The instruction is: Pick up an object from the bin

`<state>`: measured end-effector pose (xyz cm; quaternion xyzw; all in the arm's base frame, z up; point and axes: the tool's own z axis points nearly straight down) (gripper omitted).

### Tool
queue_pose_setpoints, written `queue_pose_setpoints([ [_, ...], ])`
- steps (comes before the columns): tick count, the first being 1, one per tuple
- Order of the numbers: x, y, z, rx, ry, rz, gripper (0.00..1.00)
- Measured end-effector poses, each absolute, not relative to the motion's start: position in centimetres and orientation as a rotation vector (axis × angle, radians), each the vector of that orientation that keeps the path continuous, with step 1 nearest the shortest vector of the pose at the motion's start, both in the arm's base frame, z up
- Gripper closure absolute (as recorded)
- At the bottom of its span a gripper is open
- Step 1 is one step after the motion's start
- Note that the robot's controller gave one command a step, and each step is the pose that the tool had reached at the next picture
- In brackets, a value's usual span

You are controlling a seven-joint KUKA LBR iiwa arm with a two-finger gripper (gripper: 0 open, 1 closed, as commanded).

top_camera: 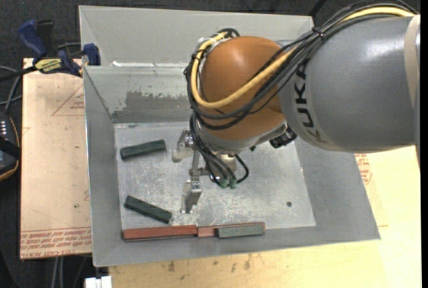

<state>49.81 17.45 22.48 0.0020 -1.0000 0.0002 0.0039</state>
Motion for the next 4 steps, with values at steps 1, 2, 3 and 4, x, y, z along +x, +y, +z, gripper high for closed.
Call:
queue_pose_setpoints([
  [1, 50.0, 17.4, 22.9, 0.001, -3.141, -0.001, 0.00],
  [2, 49.7, 17.6, 18.2, -0.067, -3.148, -0.005, 0.00],
  [3, 49.7, 17.9, 15.9, -0.083, -3.144, -0.003, 0.00],
  [4, 48.9, 18.8, 13.1, 0.268, -3.127, 0.000, 0.00],
])
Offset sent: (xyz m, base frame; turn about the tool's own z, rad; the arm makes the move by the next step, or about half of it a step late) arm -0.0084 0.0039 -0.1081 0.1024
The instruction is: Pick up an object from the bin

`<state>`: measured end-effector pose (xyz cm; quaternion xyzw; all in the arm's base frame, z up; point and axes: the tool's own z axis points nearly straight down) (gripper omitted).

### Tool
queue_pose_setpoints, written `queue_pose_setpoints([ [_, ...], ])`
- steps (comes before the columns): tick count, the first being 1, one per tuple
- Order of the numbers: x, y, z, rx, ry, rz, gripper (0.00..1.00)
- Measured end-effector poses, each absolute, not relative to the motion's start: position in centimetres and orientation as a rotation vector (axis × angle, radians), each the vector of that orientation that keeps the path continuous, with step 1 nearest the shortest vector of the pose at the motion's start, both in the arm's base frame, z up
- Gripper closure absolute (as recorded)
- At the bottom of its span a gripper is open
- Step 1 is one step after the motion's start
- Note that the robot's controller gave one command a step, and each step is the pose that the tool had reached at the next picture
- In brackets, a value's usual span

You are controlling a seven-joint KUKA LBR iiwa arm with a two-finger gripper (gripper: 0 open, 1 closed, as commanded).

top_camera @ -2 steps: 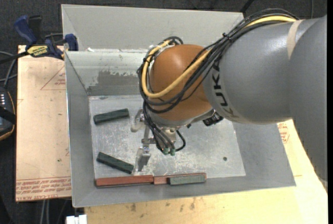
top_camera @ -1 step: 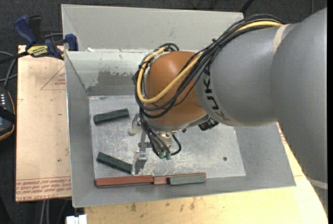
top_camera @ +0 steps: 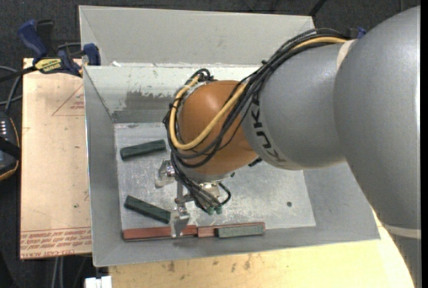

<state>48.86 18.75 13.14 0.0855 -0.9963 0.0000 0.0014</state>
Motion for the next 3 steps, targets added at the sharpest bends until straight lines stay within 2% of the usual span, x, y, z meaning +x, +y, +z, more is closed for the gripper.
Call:
queue_pose_setpoints([
  [1, 49.9, 22.9, 7.6, -0.257, -3.137, -0.006, 1.00],
  [2, 49.9, 22.9, 7.6, -0.258, -3.137, -0.007, 1.00],
  [3, 52.5, 21.1, 21.5, -0.211, -3.136, -0.002, 1.00],
])
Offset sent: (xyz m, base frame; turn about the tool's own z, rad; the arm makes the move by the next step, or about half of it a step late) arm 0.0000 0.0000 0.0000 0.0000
